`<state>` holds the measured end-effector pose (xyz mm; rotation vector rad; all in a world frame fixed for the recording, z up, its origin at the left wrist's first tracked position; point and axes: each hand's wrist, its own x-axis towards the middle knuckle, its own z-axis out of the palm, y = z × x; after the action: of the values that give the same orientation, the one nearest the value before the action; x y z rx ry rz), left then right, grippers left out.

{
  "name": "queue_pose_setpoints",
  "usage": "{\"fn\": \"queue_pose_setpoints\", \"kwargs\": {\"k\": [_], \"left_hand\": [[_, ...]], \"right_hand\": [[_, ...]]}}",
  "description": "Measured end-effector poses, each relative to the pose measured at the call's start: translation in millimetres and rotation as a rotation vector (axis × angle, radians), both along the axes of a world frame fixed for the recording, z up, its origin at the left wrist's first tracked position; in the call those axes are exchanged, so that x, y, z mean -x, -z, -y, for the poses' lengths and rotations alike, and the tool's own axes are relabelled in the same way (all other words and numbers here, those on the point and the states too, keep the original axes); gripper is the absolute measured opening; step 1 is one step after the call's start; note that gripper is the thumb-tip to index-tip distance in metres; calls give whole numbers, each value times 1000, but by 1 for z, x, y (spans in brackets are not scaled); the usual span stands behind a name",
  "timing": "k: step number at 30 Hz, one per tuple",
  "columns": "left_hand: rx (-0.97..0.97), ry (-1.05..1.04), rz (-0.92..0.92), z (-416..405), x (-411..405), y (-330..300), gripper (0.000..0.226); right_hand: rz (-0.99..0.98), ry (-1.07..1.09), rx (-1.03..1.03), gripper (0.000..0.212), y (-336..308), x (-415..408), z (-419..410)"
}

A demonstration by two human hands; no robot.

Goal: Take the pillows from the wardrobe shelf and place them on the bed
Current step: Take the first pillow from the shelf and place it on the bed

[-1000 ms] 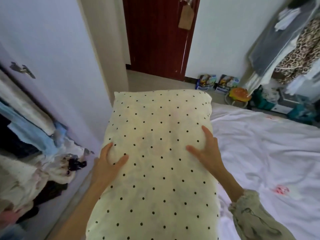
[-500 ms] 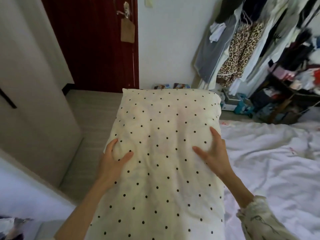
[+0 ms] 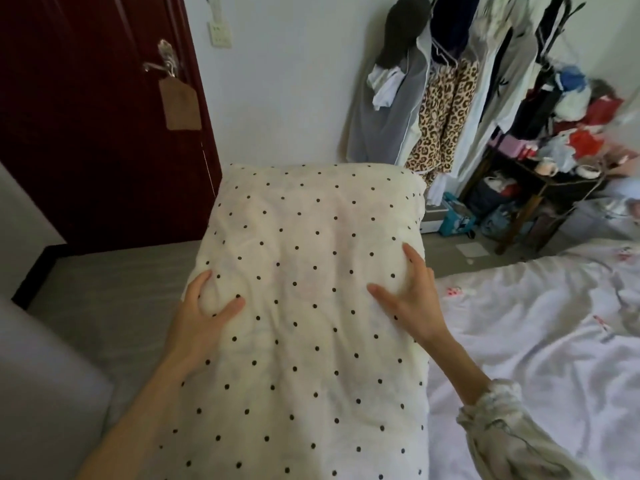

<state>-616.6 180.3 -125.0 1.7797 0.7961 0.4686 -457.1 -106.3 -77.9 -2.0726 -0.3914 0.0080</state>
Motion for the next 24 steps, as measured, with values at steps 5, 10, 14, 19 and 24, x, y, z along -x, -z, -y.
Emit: {"fn": "queue_pose_setpoints", "kwargs": {"k": [5,10,14,19,24], "left_hand": [[-30,64,-4,-53,-108,-9,82],[-68,119,13,-105,-235,-37,82],[-144,189,20,-136,-329,-68,84],[-151,292,76,-154,-440,-80,82],[-159,460,171,-164,-553,-76,81]], "right_hand": [[-7,50,-15,91,-5,-94,-49],[33,97,-64,89,-24,-204,-94],[61,180,-78,90,-49,-281,-112],[102,284,-83,94,-62,-351,-119],[152,467,-81,92,-58,-413,-125]]}}
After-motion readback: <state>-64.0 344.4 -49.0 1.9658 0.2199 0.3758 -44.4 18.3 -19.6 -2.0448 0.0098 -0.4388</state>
